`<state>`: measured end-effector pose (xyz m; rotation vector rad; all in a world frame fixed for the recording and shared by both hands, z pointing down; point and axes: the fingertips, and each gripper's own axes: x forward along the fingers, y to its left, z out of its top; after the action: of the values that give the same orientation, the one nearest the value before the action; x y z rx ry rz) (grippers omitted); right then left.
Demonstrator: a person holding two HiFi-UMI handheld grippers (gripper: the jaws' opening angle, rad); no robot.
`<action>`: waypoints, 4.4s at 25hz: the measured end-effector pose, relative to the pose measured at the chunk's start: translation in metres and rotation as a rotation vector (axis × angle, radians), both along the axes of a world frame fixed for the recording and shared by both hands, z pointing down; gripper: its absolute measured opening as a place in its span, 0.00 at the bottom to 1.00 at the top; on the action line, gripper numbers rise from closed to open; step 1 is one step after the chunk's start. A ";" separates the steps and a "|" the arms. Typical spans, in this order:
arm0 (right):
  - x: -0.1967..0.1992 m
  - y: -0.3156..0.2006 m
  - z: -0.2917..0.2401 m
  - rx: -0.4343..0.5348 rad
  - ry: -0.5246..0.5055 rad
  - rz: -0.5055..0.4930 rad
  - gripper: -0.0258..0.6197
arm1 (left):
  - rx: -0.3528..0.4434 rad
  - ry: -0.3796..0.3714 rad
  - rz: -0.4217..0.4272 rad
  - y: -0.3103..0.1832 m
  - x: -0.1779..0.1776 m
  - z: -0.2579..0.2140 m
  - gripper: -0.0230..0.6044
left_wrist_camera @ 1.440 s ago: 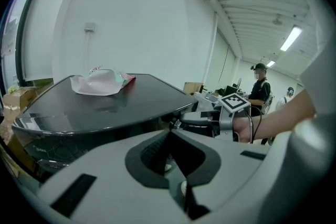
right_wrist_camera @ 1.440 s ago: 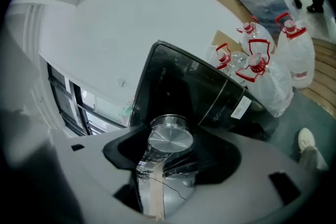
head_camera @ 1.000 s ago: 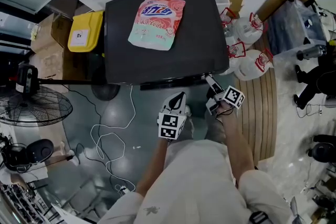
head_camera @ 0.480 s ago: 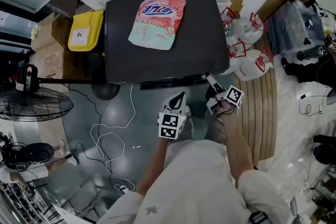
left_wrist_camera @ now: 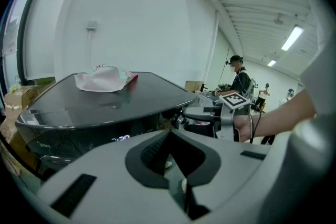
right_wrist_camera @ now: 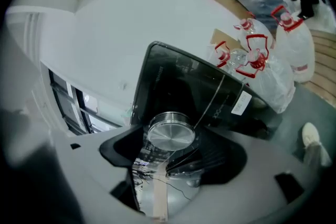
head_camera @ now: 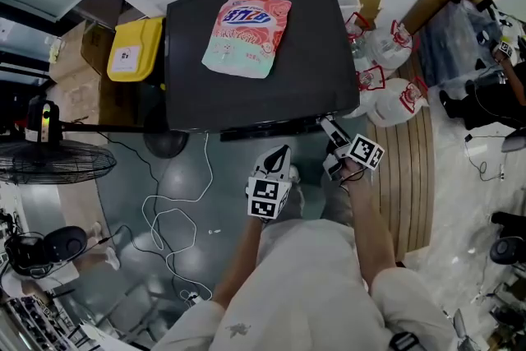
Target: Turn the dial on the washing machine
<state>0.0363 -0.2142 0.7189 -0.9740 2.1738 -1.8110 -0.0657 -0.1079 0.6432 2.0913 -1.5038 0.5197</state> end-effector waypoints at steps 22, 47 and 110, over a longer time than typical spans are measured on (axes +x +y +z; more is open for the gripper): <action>0.001 0.009 0.006 0.532 1.003 -0.289 0.59 | -0.005 0.001 0.000 0.011 -0.007 0.003 0.06; -0.001 0.002 0.006 0.436 0.949 -0.224 0.47 | -0.012 -0.002 -0.011 0.017 -0.016 0.007 0.06; -0.003 0.001 0.002 0.097 0.262 -0.075 0.47 | -0.030 0.016 -0.006 0.033 -0.020 0.018 0.06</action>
<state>0.0330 -0.2131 0.7204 -1.1810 2.4555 -1.6713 -0.0861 -0.0748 0.6616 2.0632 -1.4835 0.5185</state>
